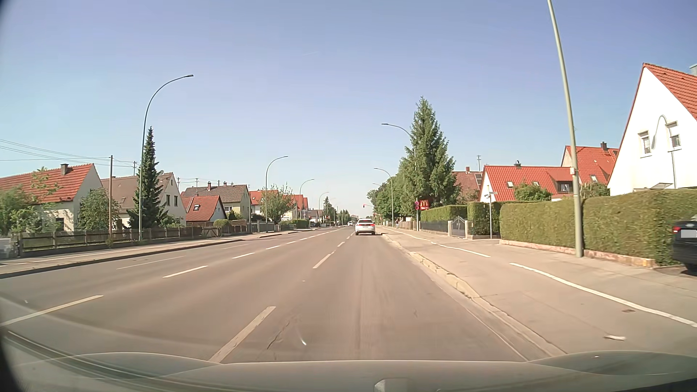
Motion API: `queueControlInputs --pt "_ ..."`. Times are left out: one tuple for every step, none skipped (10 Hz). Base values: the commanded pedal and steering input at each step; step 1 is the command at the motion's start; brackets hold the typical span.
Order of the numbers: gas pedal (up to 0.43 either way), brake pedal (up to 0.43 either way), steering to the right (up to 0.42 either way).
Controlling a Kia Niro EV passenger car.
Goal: Follow the waypoints while adhering to traffic rules and regulations
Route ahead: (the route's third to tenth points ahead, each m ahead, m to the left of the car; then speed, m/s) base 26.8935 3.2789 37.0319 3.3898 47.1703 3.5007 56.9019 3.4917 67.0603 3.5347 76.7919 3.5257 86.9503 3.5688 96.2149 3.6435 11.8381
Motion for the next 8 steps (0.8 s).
queueControlInputs --pt "0.0 0.0 -0.01" --pt "0.0 0.0 -0.009" --pt "0.0 0.0 -0.004" --pt "0.0 0.0 -0.002" --pt "0.0 0.0 -0.003" --pt "0.0 0.0 -0.003" --pt "0.0 0.0 -0.003" --pt "0.0 0.0 -0.003"
